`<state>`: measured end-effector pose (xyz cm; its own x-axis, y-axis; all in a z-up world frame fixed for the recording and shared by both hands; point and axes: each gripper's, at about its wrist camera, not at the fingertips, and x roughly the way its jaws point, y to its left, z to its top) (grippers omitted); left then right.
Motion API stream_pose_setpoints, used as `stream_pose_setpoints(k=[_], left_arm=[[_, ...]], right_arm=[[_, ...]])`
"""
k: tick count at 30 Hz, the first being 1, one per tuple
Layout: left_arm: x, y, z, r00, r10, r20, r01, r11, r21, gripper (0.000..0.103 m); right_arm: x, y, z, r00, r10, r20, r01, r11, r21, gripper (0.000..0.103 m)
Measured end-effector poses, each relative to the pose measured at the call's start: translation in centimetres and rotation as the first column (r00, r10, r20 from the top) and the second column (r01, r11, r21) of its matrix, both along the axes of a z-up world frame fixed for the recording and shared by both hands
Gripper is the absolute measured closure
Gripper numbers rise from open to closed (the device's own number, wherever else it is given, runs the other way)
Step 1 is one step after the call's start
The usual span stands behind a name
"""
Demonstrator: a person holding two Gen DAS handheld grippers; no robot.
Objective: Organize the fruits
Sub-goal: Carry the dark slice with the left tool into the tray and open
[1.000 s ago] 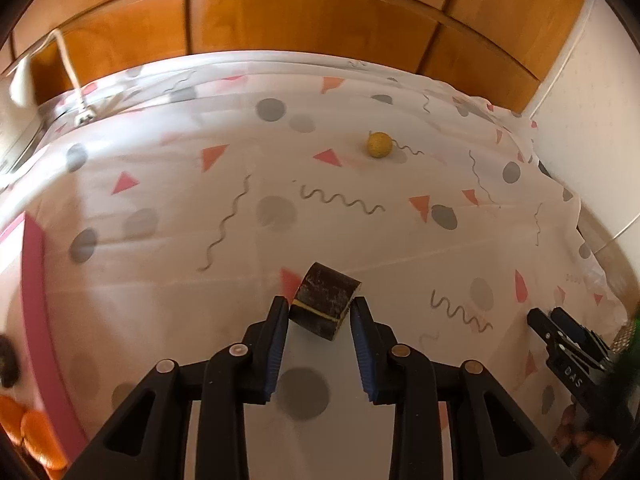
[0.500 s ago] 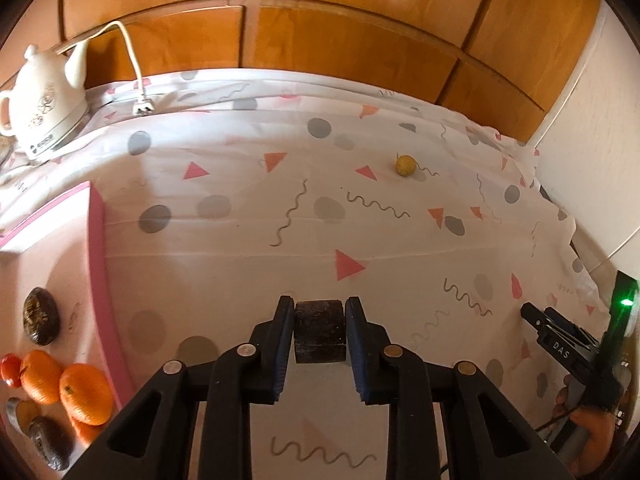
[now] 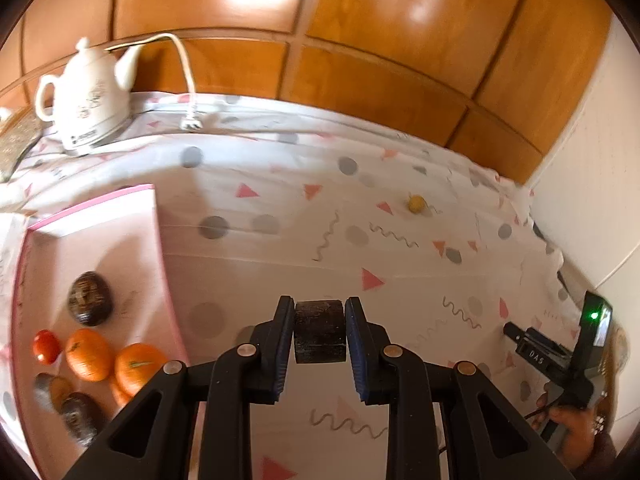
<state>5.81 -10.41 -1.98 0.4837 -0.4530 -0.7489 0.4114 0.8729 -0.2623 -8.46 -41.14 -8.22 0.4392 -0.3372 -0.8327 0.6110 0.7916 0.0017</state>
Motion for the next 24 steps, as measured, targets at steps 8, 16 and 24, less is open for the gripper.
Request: stream_pose_setpoints(k=[8, 16, 24], left_arm=[[0.5, 7.6, 1.4, 0.986, 0.165, 0.012, -0.164, 0.984, -0.063, 0.077], [-0.4, 15.5, 0.8, 0.946, 0.326, 0.006, -0.325, 0.944, -0.061, 0.077], [-2.6, 18.7, -1.2, 0.934, 0.357, -0.013, -0.357, 0.934, -0.025, 0.077]], right_arm=[[1.0, 1.0, 0.0, 0.999, 0.037, -0.009, -0.037, 0.999, -0.003, 0.041], [2.2, 1.7, 0.0, 0.998, 0.064, -0.015, -0.065, 0.998, -0.009, 0.041], [3.9, 2.3, 0.0, 0.995, 0.094, -0.021, -0.094, 0.996, 0.003, 0.041]])
